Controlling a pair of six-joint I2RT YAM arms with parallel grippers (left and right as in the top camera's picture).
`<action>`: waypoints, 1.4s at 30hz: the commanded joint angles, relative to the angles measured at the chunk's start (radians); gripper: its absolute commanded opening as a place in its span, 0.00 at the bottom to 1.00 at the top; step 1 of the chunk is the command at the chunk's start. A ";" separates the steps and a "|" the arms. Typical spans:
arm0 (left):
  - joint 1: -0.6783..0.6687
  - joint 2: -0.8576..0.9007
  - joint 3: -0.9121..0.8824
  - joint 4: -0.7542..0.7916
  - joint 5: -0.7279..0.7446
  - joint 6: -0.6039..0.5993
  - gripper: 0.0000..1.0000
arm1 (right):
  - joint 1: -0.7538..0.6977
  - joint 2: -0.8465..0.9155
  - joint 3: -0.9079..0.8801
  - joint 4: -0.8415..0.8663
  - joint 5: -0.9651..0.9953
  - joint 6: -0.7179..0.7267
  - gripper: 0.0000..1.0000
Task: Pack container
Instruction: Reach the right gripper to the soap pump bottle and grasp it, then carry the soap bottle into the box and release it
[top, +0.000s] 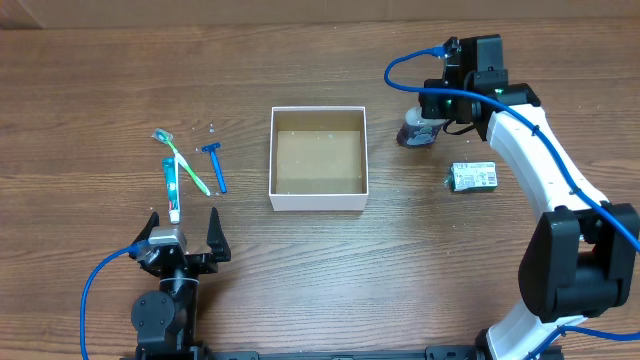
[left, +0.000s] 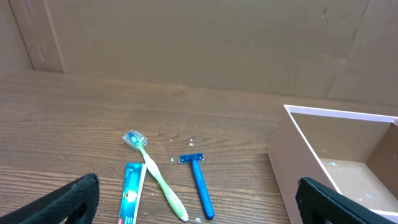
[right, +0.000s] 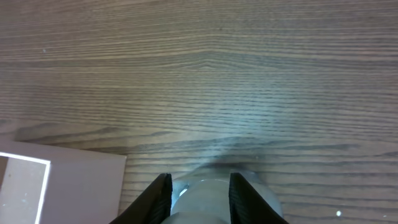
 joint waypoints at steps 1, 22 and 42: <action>0.006 -0.010 -0.003 -0.002 -0.002 0.005 1.00 | 0.005 0.024 0.014 -0.012 -0.012 0.000 0.22; 0.006 -0.010 -0.003 -0.002 -0.002 0.005 1.00 | 0.240 0.023 0.851 -0.741 -0.182 0.015 0.20; 0.006 -0.010 -0.003 -0.002 -0.002 0.005 1.00 | 0.564 0.025 0.327 -0.111 0.412 0.371 0.26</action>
